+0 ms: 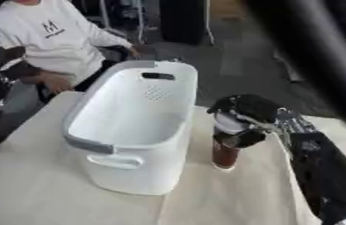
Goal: Pick up objects on the table and place them in the box.
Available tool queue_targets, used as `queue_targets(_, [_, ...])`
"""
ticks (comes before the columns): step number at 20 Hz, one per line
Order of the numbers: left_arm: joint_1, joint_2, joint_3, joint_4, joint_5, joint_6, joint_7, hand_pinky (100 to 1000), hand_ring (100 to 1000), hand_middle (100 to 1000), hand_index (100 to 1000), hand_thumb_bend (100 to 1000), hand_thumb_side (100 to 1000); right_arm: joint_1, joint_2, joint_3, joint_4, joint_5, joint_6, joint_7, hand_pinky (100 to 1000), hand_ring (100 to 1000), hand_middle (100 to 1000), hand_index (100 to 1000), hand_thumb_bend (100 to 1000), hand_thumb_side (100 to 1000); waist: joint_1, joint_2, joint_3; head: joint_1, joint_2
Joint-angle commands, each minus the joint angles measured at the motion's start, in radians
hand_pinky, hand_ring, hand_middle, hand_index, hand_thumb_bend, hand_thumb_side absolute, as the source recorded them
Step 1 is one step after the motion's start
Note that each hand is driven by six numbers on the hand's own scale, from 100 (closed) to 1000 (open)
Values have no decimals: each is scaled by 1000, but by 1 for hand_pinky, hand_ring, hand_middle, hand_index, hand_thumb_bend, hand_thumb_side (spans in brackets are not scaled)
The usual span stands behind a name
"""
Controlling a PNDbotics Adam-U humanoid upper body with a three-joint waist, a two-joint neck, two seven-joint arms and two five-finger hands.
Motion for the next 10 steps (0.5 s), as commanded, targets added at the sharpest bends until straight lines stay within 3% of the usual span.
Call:
queue_targets(1, [-16, 12, 0, -16, 2, -1, -2, 1000, 778, 927, 1000, 453, 1000, 8, 0, 3, -3, 23, 1, -19, 100, 284, 485, 505, 259, 493, 3, -6, -1, 9, -13])
queue_targets(3, [-16, 12, 0, -16, 2, -1, -2, 1000, 778, 927, 1000, 453, 1000, 9, 0, 4, -10, 32, -1, -41, 100, 241, 449, 462, 269, 466, 3, -6, -1, 9, -12])
queue_targets(4, [-16, 12, 0, -16, 2, -1, -2, 1000, 778, 927, 1000, 454, 1000, 10, 1, 4, -14, 37, -2, -55, 100, 162, 366, 381, 266, 413, 3, -6, -1, 9, -12])
queue_targets(6, [-16, 12, 0, -16, 1, -1, -2, 1000, 778, 927, 1000, 454, 1000, 11, 2, 3, -21, 46, -5, -91, 100, 100, 279, 315, 261, 372, 3, -6, -1, 8, -12])
queue_targets(10, [-16, 12, 0, -16, 2, -1, -2, 1000, 778, 927, 1000, 452, 1000, 13, 4, 7, -19, 63, -22, -162, 100, 100, 100, 236, 257, 315, 3, -6, -1, 8, -12])
